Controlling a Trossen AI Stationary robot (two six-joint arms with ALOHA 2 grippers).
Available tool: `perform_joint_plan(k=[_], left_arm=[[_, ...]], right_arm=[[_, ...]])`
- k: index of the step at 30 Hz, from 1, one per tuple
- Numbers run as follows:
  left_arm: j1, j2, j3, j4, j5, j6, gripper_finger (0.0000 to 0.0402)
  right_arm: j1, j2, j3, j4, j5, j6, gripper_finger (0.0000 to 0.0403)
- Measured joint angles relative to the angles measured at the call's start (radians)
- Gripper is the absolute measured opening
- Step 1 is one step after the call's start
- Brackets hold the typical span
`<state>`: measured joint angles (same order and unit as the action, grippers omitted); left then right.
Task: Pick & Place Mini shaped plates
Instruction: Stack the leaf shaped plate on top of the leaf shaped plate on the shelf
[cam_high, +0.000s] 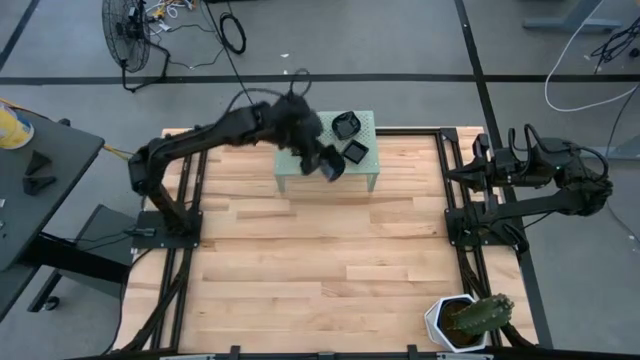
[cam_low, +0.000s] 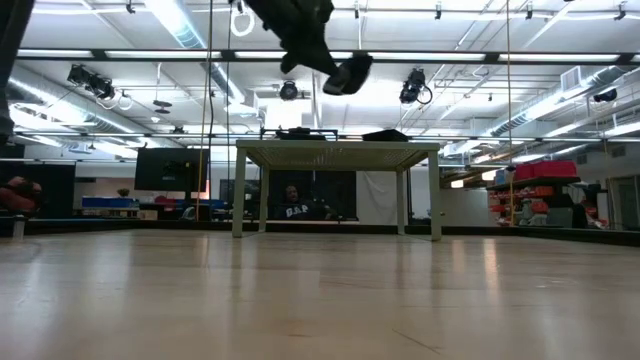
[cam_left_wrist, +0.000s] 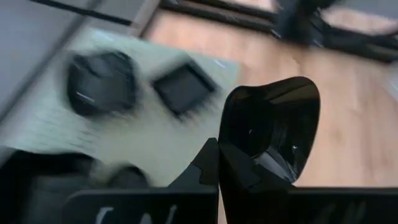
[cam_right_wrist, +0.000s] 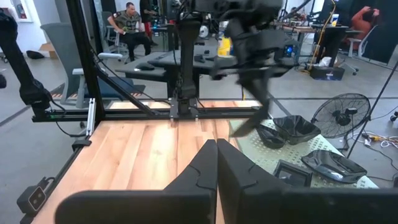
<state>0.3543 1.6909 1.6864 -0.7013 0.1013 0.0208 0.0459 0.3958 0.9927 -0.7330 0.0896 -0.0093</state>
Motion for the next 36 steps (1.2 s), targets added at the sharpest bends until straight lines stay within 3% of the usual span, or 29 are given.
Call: perform_joint_plan(k=[7, 14, 25, 36], left_arm=[[0.088, 0.104, 0.164, 0.111, -0.02, 0.119, 0.0], [0.154, 0.192, 0.231, 0.174, -0.02, 0.284, 0.0], [0.23, 0.307, 0.242, 0.187, 0.036, 0.345, 0.0], [0.232, 0.321, 0.242, 0.22, 0.043, 0.394, 0.0005]], right_arm=[[0.0, 0.0, 0.0, 0.0, 0.0, 0.0, 0.0004], [0.0, 0.0, 0.0, 0.0, 0.0, 0.0, 0.0004], [0.0, 0.0, 0.0, 0.0, 0.0, 0.0, 0.0004], [0.0, 0.0, 0.0, 0.0, 0.0, 0.0, 0.0004]])
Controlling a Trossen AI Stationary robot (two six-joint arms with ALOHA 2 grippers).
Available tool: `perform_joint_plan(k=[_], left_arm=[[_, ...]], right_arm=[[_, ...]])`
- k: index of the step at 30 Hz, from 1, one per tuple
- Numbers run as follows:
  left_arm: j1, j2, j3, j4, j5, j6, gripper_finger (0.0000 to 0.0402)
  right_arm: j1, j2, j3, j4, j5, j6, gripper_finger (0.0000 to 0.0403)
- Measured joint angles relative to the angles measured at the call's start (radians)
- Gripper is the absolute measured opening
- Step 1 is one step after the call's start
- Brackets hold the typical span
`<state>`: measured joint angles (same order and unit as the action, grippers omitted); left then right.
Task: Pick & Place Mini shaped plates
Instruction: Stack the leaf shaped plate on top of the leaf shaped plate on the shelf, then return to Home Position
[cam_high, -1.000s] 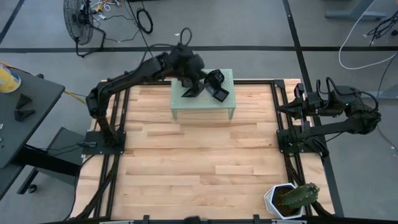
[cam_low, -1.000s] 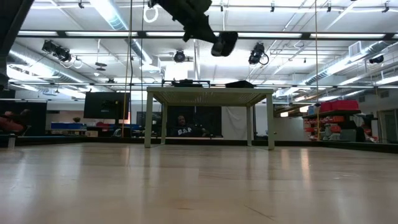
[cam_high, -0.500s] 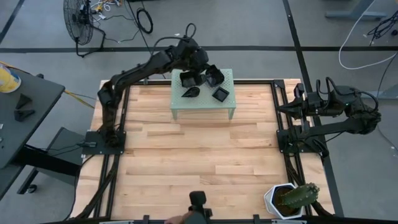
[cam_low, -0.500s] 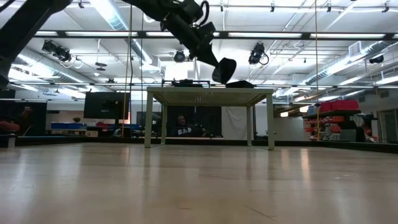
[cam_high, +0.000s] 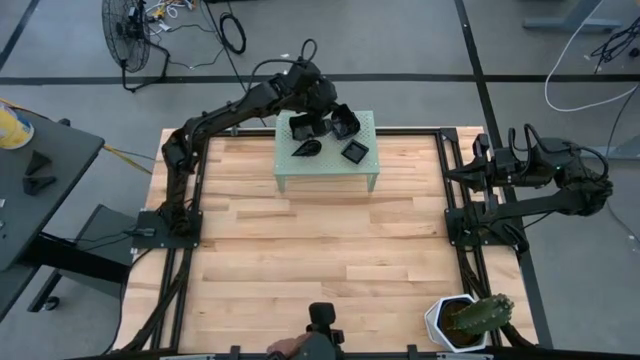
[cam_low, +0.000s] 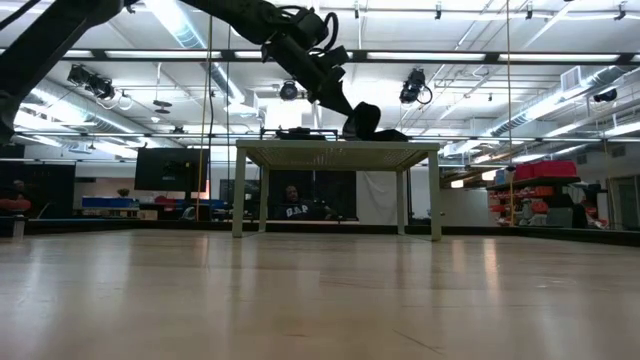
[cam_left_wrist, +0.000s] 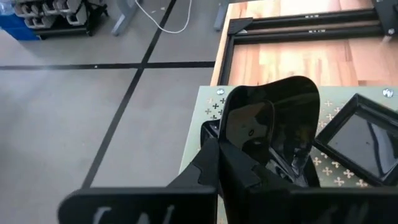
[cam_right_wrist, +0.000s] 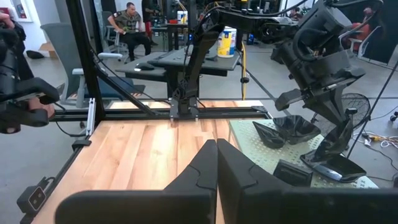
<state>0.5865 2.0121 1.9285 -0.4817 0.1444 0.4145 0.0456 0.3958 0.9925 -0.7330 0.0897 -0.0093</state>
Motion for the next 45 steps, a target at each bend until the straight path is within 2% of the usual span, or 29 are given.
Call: perform_joint_plan(k=[10, 20, 25, 31, 39, 42, 45], left_arm=[[-0.013, 0.0, 0.0, -0.001, -0.006, 0.053, 0.0013], [-0.034, 0.0, 0.0, 0.006, -0.126, 0.069, 0.0087], [-0.041, 0.0, 0.034, 0.015, -0.144, 0.069, 0.0107], [-0.059, 0.0, 0.13, -0.012, -0.184, 0.07, 0.0105], [-0.092, -0.002, 0.34, -0.246, -0.202, 0.043, 0.0102], [-0.11, -0.002, 0.369, -0.295, -0.196, 0.021, 0.0089], [-0.128, -0.009, 0.37, -0.346, -0.157, -0.02, 0.0059]], right_arm=[[0.0, 0.0, 0.0, 0.0, 0.0, 0.0, 0.0004], [0.0, 0.0, 0.0, 0.0, 0.0, 0.0, 0.0004], [0.0, 0.0, 0.0, 0.0, 0.0, 0.0, 0.0004], [0.0, 0.0, 0.0, 0.0, 0.0, 0.0, 0.0004], [0.0, 0.0, 0.0, 0.0, 0.0, 0.0, 0.0004], [0.0, 0.0, 0.0, 0.0, 0.0, 0.0, 0.0004], [0.0, 0.0, 0.0, 0.0, 0.0, 0.0, 0.0004]])
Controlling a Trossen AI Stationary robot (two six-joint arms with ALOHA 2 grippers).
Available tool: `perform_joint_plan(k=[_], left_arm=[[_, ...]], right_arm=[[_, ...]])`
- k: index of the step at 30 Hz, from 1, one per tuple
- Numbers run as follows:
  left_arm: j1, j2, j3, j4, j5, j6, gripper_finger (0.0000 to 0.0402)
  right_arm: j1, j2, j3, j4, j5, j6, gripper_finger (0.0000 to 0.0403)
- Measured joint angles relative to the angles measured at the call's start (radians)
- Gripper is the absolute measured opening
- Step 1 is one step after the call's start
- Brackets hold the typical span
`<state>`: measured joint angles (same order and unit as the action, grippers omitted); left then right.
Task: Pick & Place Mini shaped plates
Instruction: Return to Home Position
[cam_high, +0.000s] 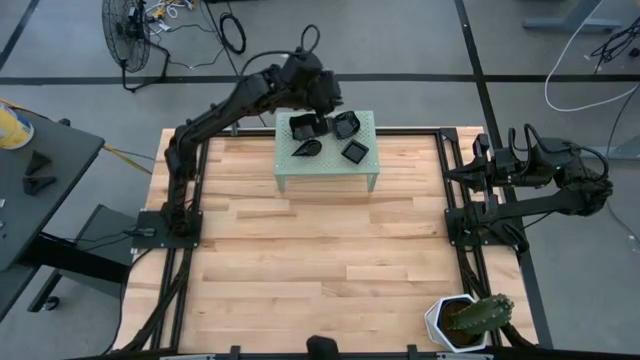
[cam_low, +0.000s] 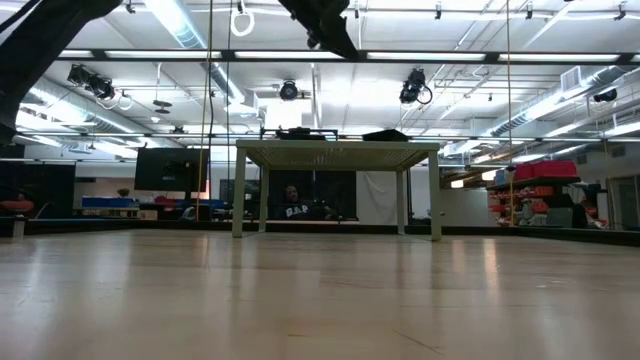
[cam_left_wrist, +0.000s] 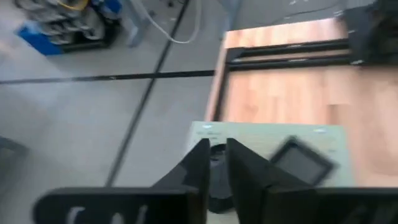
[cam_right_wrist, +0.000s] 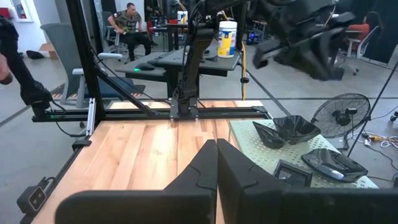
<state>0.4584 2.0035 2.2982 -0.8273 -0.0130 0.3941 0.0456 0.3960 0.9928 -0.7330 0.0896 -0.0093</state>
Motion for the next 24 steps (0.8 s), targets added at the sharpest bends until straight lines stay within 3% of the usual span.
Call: perform_joint_plan(k=[4, 15, 20, 24], left_arm=[[-0.033, -0.006, 0.0, -0.08, 0.042, -0.044, 0.001], [-0.201, -0.01, -0.014, -0.129, 0.085, -0.123, 0.0004], [-0.261, -0.039, -0.187, 0.031, 0.18, -0.192, 0.0003], [-0.298, -0.095, -0.343, 0.144, 0.191, -0.201, 0.0002]], right_arm=[[0.0, 0.0, 0.0, 0.0, 0.0, 0.0, 0.0004], [0.0, 0.0, 0.0, 0.0, 0.0, 0.0, 0.0004], [0.0, 0.0, 0.0, 0.0, 0.0, 0.0, 0.0004], [0.0, 0.0, 0.0, 0.0, 0.0, 0.0, 0.0004]])
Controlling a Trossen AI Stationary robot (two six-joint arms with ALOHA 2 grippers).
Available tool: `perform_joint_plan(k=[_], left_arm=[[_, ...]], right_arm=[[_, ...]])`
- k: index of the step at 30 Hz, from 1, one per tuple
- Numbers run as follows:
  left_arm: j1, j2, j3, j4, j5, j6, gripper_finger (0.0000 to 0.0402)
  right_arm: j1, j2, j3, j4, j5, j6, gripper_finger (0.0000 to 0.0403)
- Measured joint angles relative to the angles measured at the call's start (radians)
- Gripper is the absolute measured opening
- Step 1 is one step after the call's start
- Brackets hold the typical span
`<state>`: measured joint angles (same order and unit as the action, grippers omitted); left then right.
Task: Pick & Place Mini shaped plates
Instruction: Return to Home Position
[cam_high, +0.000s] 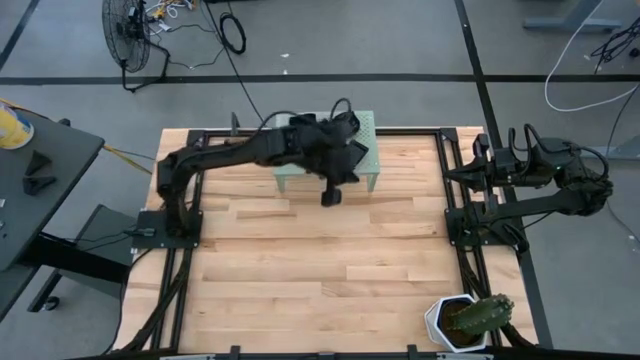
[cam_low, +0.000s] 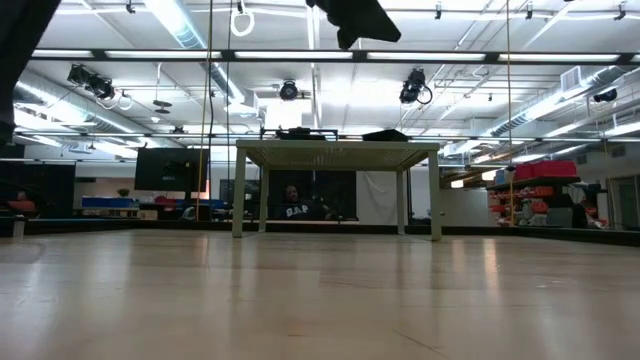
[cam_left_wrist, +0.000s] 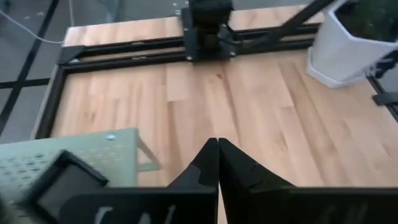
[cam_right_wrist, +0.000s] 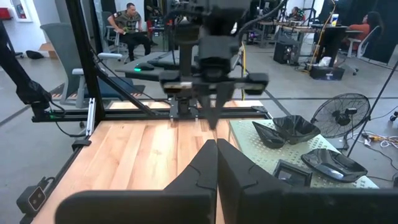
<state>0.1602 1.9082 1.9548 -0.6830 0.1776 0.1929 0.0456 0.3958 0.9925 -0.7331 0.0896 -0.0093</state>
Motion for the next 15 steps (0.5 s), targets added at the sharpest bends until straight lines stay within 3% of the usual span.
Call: perform_joint_plan(k=[15], left_arm=[[-0.118, -0.346, -0.629, 0.465, -0.038, -0.059, 0.0001]], right_arm=[[0.0, 0.0, 0.0, 0.0, 0.0, 0.0, 0.0004]])
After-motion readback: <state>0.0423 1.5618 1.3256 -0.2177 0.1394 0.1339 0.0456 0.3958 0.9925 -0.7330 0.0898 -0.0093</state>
